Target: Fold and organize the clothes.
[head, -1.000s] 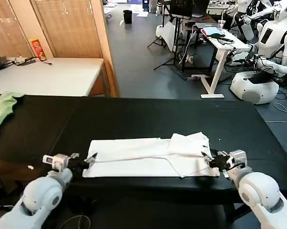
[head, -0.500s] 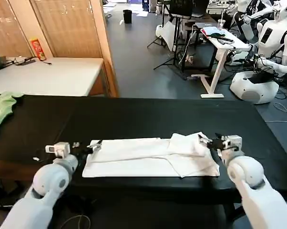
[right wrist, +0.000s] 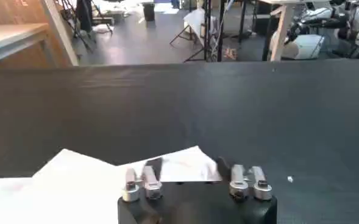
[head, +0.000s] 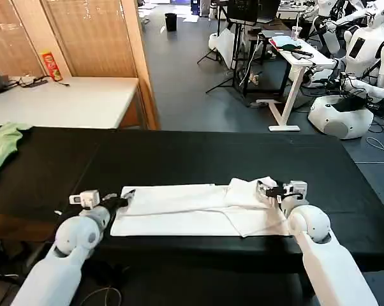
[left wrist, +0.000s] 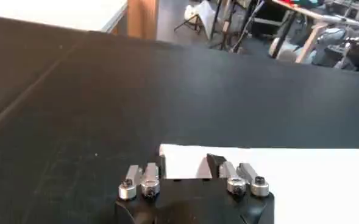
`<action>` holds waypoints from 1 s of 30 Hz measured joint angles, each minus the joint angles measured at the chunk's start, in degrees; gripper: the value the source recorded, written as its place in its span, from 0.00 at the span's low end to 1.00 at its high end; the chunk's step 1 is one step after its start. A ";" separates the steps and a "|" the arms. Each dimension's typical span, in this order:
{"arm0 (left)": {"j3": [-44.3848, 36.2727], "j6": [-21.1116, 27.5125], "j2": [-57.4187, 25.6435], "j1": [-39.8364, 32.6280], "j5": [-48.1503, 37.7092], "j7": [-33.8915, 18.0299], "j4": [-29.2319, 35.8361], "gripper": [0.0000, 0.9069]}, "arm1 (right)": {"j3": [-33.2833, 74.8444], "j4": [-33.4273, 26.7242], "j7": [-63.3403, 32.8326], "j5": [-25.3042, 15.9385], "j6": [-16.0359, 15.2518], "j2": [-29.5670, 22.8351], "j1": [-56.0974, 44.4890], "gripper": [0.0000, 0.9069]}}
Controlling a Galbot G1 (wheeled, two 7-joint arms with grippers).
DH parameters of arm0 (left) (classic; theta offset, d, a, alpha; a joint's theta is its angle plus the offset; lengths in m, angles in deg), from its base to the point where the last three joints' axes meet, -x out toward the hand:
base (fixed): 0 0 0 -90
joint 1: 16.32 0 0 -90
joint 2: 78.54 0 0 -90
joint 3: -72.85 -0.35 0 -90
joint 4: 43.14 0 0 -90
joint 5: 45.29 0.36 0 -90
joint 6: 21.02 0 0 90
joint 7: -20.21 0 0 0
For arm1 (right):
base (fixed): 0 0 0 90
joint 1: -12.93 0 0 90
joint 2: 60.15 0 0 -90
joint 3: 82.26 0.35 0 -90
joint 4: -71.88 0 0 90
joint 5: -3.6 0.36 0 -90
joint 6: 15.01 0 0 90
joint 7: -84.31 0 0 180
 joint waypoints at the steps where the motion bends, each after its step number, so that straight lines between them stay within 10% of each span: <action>1: -0.22 -0.26 0.03 -0.23 0.62 0.47 -0.32 0.00 | 0.26 0.09 -0.68 -0.57 0.26 -0.43 -0.18 0.06; 10: -3.01 -2.22 -0.67 -4.42 4.97 1.92 -4.14 0.00 | 2.16 3.89 -3.78 -4.36 1.21 -4.08 -3.32 0.03; 11: -3.04 -2.28 -0.88 -4.78 5.19 1.91 -4.29 0.16 | 2.28 4.03 -3.53 -4.38 1.14 -4.10 -3.46 0.03; 12: -3.05 -2.39 -1.04 -4.99 5.36 1.90 -4.36 0.97 | 2.38 4.29 -3.33 -4.41 1.11 -4.10 -3.61 0.97; 30: 1.04 -4.93 -3.13 -0.73 5.06 2.52 0.70 0.97 | 6.54 16.97 -0.45 1.02 0.75 1.87 -9.78 0.97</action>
